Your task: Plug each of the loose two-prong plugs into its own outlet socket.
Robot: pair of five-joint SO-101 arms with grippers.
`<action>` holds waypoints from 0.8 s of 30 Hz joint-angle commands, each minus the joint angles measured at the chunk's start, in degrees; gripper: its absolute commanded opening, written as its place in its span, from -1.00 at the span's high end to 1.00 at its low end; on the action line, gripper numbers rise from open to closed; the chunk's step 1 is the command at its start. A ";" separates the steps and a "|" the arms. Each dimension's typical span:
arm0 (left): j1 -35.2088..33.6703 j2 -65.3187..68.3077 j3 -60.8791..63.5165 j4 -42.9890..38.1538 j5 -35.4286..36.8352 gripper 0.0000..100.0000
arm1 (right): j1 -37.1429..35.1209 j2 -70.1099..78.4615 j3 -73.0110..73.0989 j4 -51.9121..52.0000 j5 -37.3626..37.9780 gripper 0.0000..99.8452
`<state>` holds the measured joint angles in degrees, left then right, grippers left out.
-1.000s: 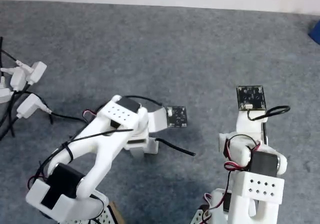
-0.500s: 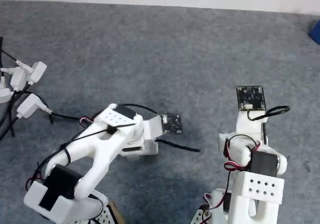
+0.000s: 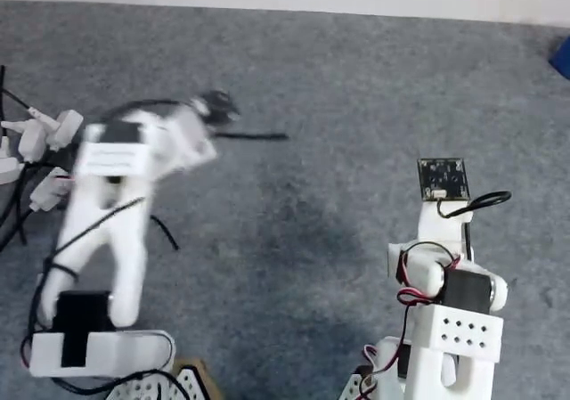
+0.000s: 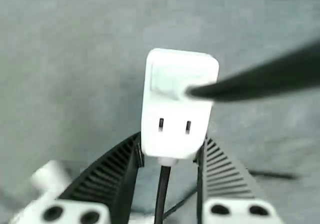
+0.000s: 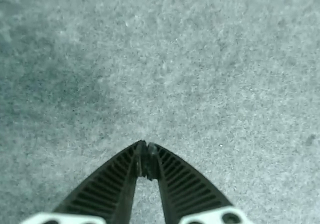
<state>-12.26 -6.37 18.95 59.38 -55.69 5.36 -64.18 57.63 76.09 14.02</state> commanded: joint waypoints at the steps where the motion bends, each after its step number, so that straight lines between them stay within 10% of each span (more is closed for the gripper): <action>1: -8.92 -0.31 -7.08 0.35 -3.08 0.88 | 0.48 -0.48 -0.40 -0.92 0.62 0.98; 5: -14.11 -0.31 -10.24 0.26 -4.40 0.79 | 0.40 -0.48 -0.40 -0.92 0.62 0.98; 11: -16.48 -0.40 -10.95 0.44 -4.66 0.09 | 0.40 -0.48 -0.40 -0.92 0.62 0.98; 17: -16.13 -1.01 -11.12 3.43 -2.90 0.23 | 0.40 -0.48 -0.40 -0.92 0.62 0.98; 24: -11.91 -1.63 -24.22 32.18 13.89 0.23 | 0.40 -0.84 -0.92 -0.31 0.70 0.98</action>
<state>-26.68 -6.37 1.63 79.96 -50.33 5.36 -64.18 57.63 76.09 14.02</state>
